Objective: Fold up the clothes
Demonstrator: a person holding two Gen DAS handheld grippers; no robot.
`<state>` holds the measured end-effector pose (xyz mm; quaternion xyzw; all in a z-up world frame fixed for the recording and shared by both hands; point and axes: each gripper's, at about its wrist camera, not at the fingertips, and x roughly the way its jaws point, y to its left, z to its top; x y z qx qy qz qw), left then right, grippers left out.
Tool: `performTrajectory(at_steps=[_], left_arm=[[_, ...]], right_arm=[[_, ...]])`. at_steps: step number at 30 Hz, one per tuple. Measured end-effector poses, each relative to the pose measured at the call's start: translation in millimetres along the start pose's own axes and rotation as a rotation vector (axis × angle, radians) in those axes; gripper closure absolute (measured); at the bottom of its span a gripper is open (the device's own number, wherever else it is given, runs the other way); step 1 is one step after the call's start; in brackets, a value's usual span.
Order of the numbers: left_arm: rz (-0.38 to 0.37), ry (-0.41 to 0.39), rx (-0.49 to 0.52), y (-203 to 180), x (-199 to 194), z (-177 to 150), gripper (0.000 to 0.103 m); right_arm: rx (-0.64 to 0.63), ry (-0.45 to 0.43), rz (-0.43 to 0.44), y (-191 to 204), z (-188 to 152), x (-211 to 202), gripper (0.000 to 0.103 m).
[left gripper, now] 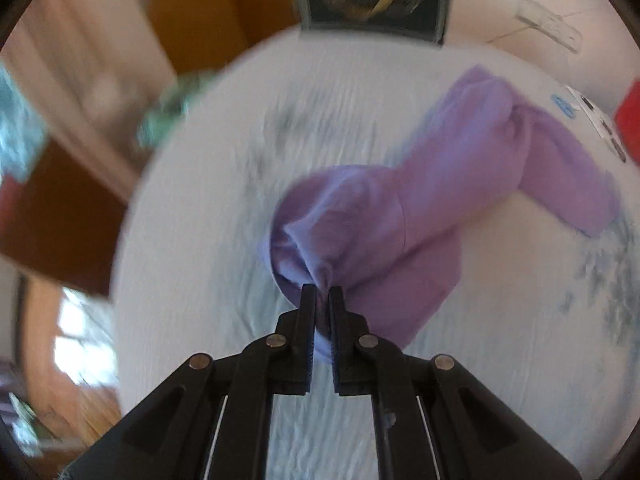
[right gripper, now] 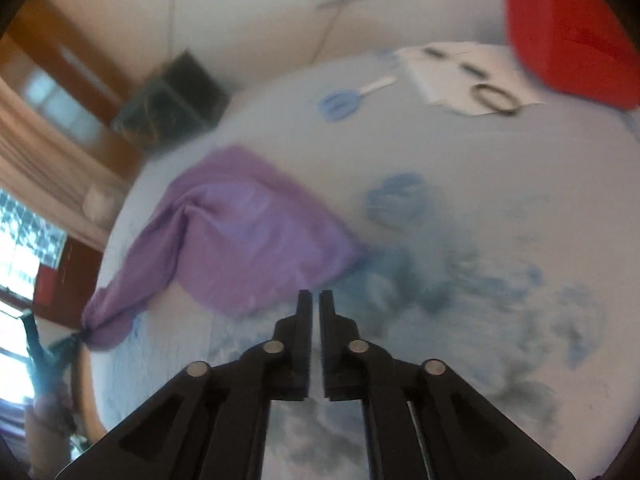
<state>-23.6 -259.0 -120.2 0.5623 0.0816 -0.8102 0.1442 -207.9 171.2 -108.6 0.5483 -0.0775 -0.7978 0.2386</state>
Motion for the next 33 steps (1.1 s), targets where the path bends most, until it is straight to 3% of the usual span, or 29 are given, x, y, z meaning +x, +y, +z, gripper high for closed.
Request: performTrajectory(at_steps=[3, 5, 7, 10, 15, 19, 21, 22, 23, 24, 25, 29, 33], left_arm=[[-0.032, -0.013, -0.008, 8, 7, -4, 0.082], [-0.049, -0.026, -0.019, 13, 11, -2, 0.053], [-0.065, -0.028, -0.028, 16, 17, 1, 0.045], [-0.064, -0.013, -0.028, 13, 28, 6, 0.045], [-0.048, 0.039, -0.034, 12, 51, 0, 0.045], [-0.047, 0.016, -0.031, 12, 52, -5, 0.045], [-0.051, 0.002, -0.025, 11, 50, -6, 0.055], [-0.059, -0.004, -0.028, 10, 49, -6, 0.075], [-0.072, 0.001, -0.034, 9, 48, -5, 0.088], [-0.075, 0.001, -0.036, 7, 47, -5, 0.091], [-0.071, -0.007, -0.032, 5, 44, -4, 0.093], [-0.066, -0.061, -0.011, -1, 26, -5, 0.094], [-0.093, -0.119, 0.025, -7, 1, -13, 0.094]], right_arm=[[-0.034, 0.028, 0.01, 37, 23, 33, 0.085], [-0.055, 0.041, 0.003, 62, 46, 52, 0.077], [-0.072, 0.049, -0.006, 84, 70, 73, 0.056], [-0.08, 0.063, -0.016, 113, 109, 108, 0.031], [-0.058, 0.124, -0.068, 147, 164, 176, 0.03], [-0.061, 0.167, -0.132, 163, 182, 219, 0.028], [-0.055, 0.206, -0.157, 166, 184, 239, 0.028], [-0.07, 0.23, -0.183, 169, 181, 247, 0.032], [-0.119, 0.233, -0.234, 175, 178, 250, 0.044], [-0.173, 0.233, -0.276, 182, 175, 250, 0.086], [-0.195, 0.231, -0.272, 184, 172, 244, 0.094], [-0.201, 0.143, -0.168, 171, 157, 183, 0.093], [-0.171, 0.017, -0.087, 124, 108, 72, 0.093]])
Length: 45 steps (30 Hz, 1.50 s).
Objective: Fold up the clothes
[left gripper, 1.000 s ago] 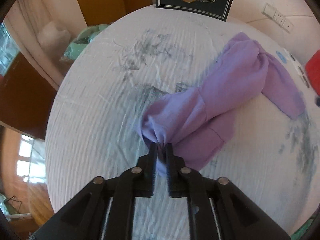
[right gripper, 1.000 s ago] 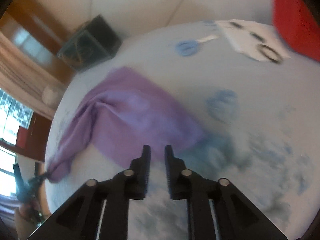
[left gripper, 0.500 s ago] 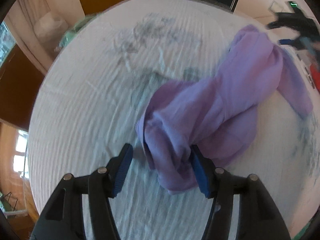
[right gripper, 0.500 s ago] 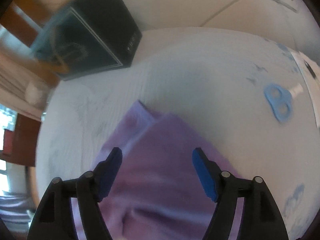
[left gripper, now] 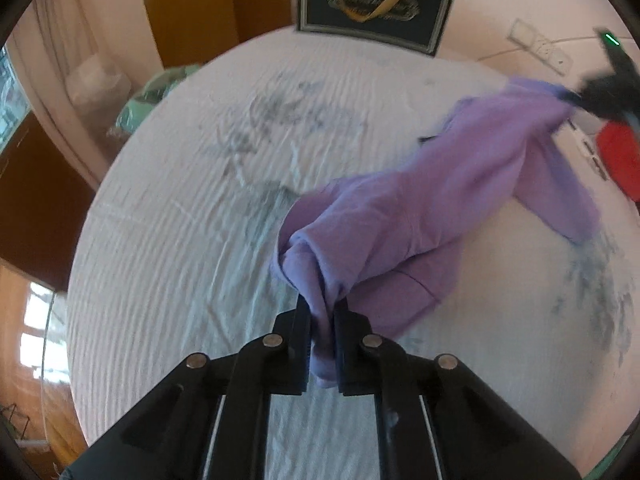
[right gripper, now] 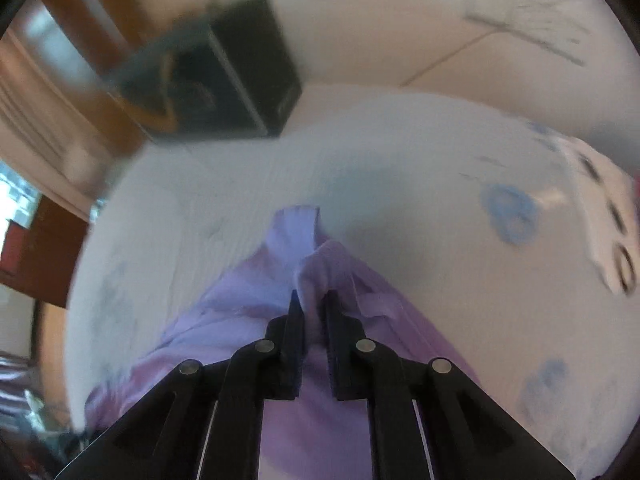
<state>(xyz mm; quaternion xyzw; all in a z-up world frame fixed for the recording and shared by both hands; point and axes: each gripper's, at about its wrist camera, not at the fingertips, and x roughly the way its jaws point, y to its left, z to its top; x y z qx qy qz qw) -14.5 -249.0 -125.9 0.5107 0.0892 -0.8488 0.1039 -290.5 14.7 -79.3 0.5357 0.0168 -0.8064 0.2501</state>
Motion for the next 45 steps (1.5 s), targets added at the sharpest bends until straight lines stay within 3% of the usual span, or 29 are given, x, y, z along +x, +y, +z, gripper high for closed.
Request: performTrajectory(at_steps=[4, 7, 13, 18, 20, 22, 24, 26, 28, 29, 30, 33, 40, 43, 44, 45], left_arm=[[-0.029, -0.019, 0.047, -12, -15, -13, 0.094], [-0.093, 0.002, 0.064, -25, -20, -29, 0.094], [-0.142, 0.094, 0.151, -64, -12, -59, 0.094], [-0.156, 0.138, 0.124, -72, -17, -52, 0.094], [-0.168, 0.093, 0.115, -72, -34, -43, 0.094], [-0.175, 0.059, 0.11, -70, -48, -35, 0.094], [-0.177, 0.03, 0.103, -68, -60, -25, 0.089], [-0.178, 0.011, 0.072, -64, -65, -17, 0.064], [-0.19, -0.011, 0.035, -59, -72, -11, 0.041], [-0.205, -0.02, 0.027, -58, -75, -9, 0.033], [-0.222, -0.028, 0.019, -57, -77, -7, 0.031], [-0.224, -0.022, 0.009, -56, -70, -5, 0.031], [-0.086, 0.091, -0.083, -51, 3, -5, 0.031], [-0.068, 0.151, -0.086, -58, 30, -12, 0.031], [-0.056, 0.173, -0.073, -62, 38, -17, 0.032], [-0.042, 0.197, -0.055, -66, 45, -21, 0.032]], right_arm=[[0.064, -0.045, 0.01, -47, -76, -79, 0.093], [0.162, -0.048, -0.003, -81, -149, -126, 0.093], [0.405, -0.007, -0.08, -143, -286, -181, 0.094], [0.566, -0.029, -0.077, -182, -348, -198, 0.094], [0.564, -0.048, -0.072, -183, -347, -198, 0.085], [0.542, -0.058, -0.064, -177, -338, -189, 0.069], [0.51, -0.061, -0.048, -171, -325, -179, 0.061], [0.47, -0.049, -0.035, -160, -305, -159, 0.049], [0.434, -0.034, -0.026, -150, -287, -140, 0.028], [0.42, -0.026, -0.023, -146, -281, -131, 0.024], [0.406, -0.017, -0.02, -142, -274, -122, 0.021], [0.366, 0.011, -0.018, -129, -257, -97, 0.021], [0.346, 0.055, -0.058, -119, -238, -65, 0.021], [0.323, 0.087, -0.057, -112, -233, -50, 0.021], [0.3, 0.103, -0.07, -107, -232, -44, 0.023], [0.267, 0.121, -0.092, -100, -232, -37, 0.034]])
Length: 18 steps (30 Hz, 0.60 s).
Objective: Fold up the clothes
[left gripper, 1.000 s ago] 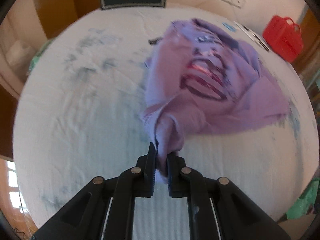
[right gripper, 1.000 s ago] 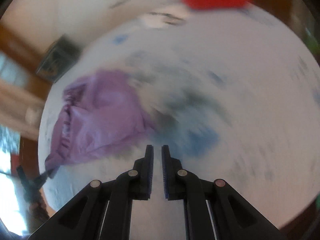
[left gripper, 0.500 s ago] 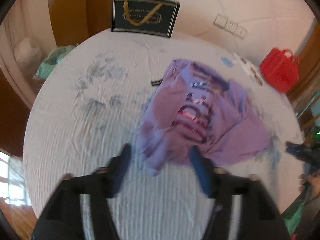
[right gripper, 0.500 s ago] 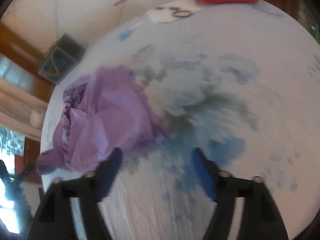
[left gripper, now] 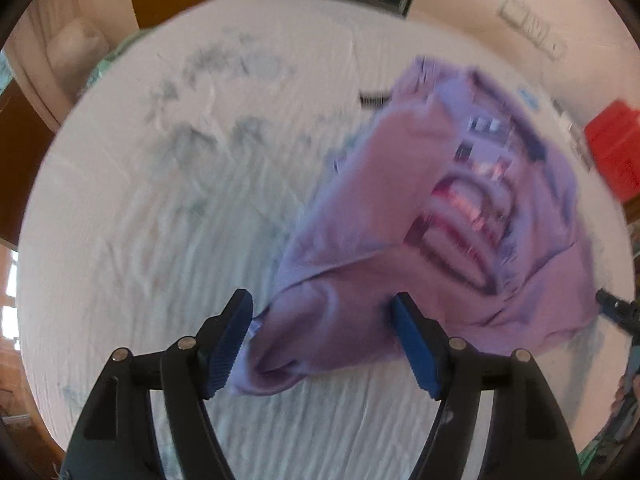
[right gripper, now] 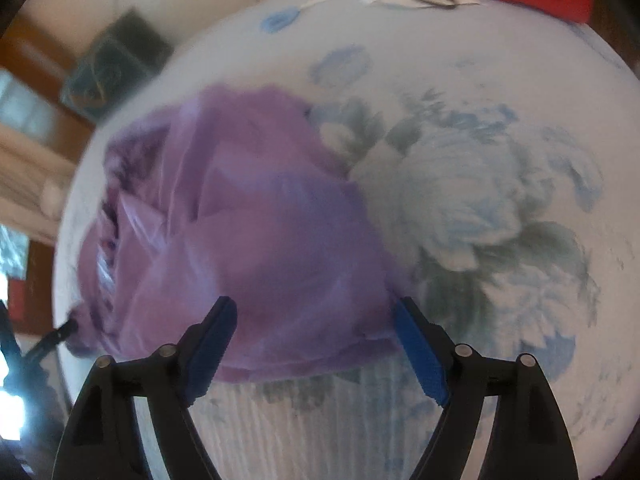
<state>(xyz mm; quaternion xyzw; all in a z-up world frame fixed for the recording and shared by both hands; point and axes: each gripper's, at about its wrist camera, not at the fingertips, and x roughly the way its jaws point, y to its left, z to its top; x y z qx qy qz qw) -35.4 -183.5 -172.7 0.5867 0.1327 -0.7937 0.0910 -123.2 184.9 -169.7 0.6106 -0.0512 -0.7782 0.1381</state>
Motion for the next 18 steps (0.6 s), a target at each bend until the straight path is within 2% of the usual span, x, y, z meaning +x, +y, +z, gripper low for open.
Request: performTrajectory(at_steps=[1, 2, 3, 5, 6, 7, 10, 13, 15, 18], left_arm=[[0.03, -0.009, 0.033, -6, 2, -3, 0.034], [0.039, -0.014, 0.054, -10, 2, -5, 0.039], [0.042, -0.016, 0.071, -13, 1, -6, 0.045], [0.035, -0.015, 0.092, -19, -3, -9, 0.077], [0.02, -0.016, 0.094, -20, -7, -11, 0.083], [0.004, -0.018, 0.097, -22, -12, -13, 0.087], [-0.047, -0.028, 0.116, -28, -30, -24, 0.088], [-0.096, -0.012, 0.142, -31, -47, -41, 0.088], [-0.083, 0.009, 0.172, -32, -53, -54, 0.088], [-0.049, 0.065, 0.195, -30, -48, -70, 0.087]], right_arm=[[-0.034, 0.014, -0.032, 7, -1, 6, 0.049], [-0.074, 0.019, -0.079, 14, -3, 10, 0.052], [-0.127, 0.016, -0.139, 21, -5, 12, 0.066], [-0.159, 0.013, -0.149, 24, -8, 9, 0.083], [-0.165, 0.012, -0.138, 23, -10, 6, 0.091], [-0.163, 0.005, -0.127, 21, -12, 1, 0.091], [-0.142, -0.038, -0.087, 4, -28, -34, 0.092], [-0.116, -0.054, -0.073, -23, -60, -74, 0.093], [-0.109, -0.022, -0.098, -38, -84, -93, 0.097], [-0.069, 0.07, -0.135, -65, -127, -103, 0.097]])
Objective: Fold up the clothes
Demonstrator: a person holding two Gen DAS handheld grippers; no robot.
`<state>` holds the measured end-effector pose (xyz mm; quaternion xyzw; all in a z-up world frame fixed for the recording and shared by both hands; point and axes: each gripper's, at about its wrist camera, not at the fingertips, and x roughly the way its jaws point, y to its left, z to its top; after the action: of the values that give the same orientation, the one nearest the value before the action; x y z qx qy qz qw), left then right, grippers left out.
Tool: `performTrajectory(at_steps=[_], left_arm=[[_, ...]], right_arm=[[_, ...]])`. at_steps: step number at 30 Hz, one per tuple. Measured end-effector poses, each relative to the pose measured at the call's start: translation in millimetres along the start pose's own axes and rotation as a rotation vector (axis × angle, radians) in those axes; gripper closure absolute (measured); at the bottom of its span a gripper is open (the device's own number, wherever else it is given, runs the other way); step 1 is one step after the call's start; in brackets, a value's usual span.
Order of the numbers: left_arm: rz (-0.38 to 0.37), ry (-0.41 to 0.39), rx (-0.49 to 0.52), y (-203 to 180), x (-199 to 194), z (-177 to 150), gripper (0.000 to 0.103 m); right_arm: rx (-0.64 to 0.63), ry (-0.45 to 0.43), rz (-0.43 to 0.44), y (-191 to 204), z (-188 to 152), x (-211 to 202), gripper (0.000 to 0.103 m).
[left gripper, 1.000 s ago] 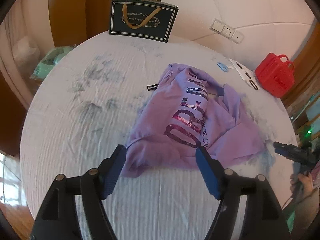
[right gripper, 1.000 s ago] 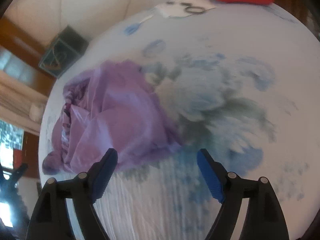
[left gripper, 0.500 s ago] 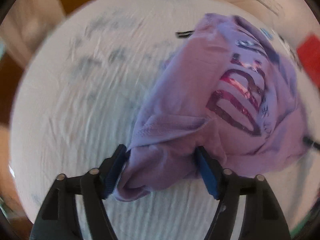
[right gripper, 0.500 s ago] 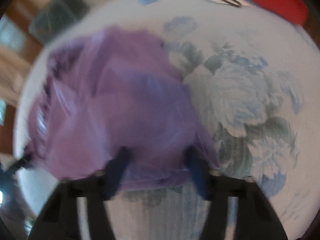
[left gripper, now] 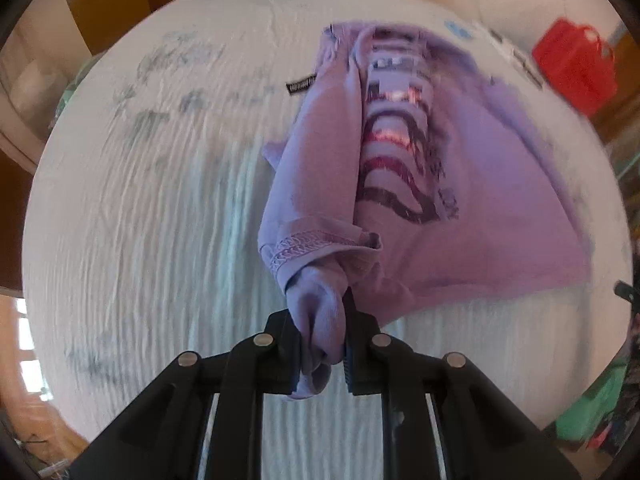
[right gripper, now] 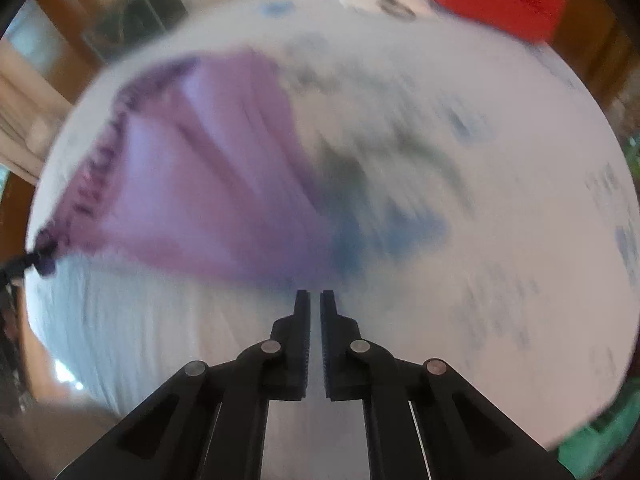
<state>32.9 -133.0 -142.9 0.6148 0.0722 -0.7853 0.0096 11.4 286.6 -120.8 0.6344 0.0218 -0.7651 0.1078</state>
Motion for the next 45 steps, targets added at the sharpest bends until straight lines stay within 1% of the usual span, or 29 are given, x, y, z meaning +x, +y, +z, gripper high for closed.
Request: performTrajectory(at_steps=[3, 4, 6, 8, 9, 11, 12, 13, 15, 17, 18, 19, 20, 22, 25, 28, 30, 31, 32, 34, 36, 38, 39, 40, 41, 42, 43, 44, 45], left_arm=[[-0.013, 0.041, -0.019, 4, 5, -7, 0.087], [-0.016, 0.045, -0.029, 5, 4, -7, 0.087], [-0.021, 0.034, -0.057, 9, -2, 1, 0.085], [-0.028, -0.015, -0.067, 10, -17, 10, 0.083], [-0.032, -0.046, -0.071, 11, -27, 15, 0.082], [-0.035, -0.105, -0.074, 11, -43, 25, 0.075], [-0.031, -0.13, -0.072, 12, -49, 30, 0.074], [-0.028, -0.155, -0.07, 12, -55, 35, 0.072], [-0.017, -0.174, -0.065, 11, -57, 52, 0.066], [-0.016, -0.192, -0.056, 10, -58, 65, 0.057], [-0.024, -0.203, -0.048, 8, -59, 69, 0.055], [-0.037, -0.208, -0.04, 6, -56, 70, 0.048], [-0.052, -0.211, -0.033, 4, -53, 71, 0.046], [-0.051, -0.17, -0.006, 1, -31, 77, 0.046], [-0.051, -0.095, 0.012, -8, 2, 77, 0.046], [-0.052, -0.03, 0.016, -15, 29, 70, 0.046], [-0.043, -0.002, 0.011, -17, 41, 64, 0.046], [-0.033, -0.009, 0.014, -19, 42, 62, 0.046], [-0.023, -0.02, 0.017, -21, 43, 60, 0.046], [0.007, -0.025, 0.011, -25, 44, 58, 0.046], [0.029, -0.034, 0.011, -32, 45, 56, 0.041], [0.052, -0.044, 0.033, -41, 48, 54, 0.025], [0.071, -0.049, 0.05, -47, 50, 52, 0.022], [0.079, -0.047, 0.04, -50, 50, 52, 0.019], [0.08, -0.033, 0.022, -50, 50, 53, 0.019], [0.079, -0.007, 0.007, -50, 49, 55, 0.02], [0.081, 0.004, -0.006, -49, 45, 58, 0.027], [0.082, -0.023, -0.002, -51, 35, 66, 0.031], [0.083, -0.059, 0.007, -53, 24, 74, 0.031]], right_arm=[[0.099, 0.03, 0.024, -30, -30, 2, 0.097], [0.128, 0.018, 0.035, -37, -33, 0, 0.097], [0.169, -0.046, 0.063, -45, -31, -9, 0.095], [0.164, -0.135, 0.086, -42, -19, -25, 0.091], [0.152, -0.191, 0.093, -38, -11, -37, 0.084], [0.134, -0.285, 0.114, -31, 4, -54, 0.071], [0.13, -0.304, 0.132, -25, 14, -56, 0.052], [0.128, -0.304, 0.153, -19, 23, -54, 0.029], [0.11, -0.288, 0.21, -1, 42, -38, 0.018], [0.077, -0.244, 0.239, 20, 54, -13, 0.018], [0.057, -0.207, 0.241, 34, 60, 2, 0.018], [0.039, -0.175, 0.24, 45, 64, 17, 0.018], [0.023, -0.142, 0.237, 56, 67, 32, 0.018], [0.005, -0.094, 0.227, 73, 69, 56, 0.018], [-0.003, -0.055, 0.196, 88, 66, 78, 0.018], [-0.022, -0.05, 0.167, 95, 63, 84, 0.011], [-0.023, -0.047, 0.17, 97, 63, 85, 0.007], [-0.019, -0.048, 0.185, 96, 64, 86, 0.001], [-0.016, -0.05, 0.2, 95, 64, 87, 0.0], [-0.038, -0.029, 0.194, 98, 66, 88, 0.0], [-0.08, -0.015, 0.174, 102, 65, 89, 0.0], [-0.094, -0.025, 0.169, 102, 64, 89, 0.0], [-0.11, -0.02, 0.17, 103, 63, 89, 0.0], [-0.133, -0.005, 0.172, 103, 64, 90, 0.0], [-0.138, 0.012, 0.183, 101, 66, 90, 0.001], [-0.124, 0.016, 0.196, 96, 70, 87, 0.01], [-0.105, 0.014, 0.207, 90, 74, 83, 0.031], [-0.085, 0.012, 0.219, 84, 79, 79, 0.04], [-0.075, -0.016, 0.225, 77, 86, 71, 0.042]])
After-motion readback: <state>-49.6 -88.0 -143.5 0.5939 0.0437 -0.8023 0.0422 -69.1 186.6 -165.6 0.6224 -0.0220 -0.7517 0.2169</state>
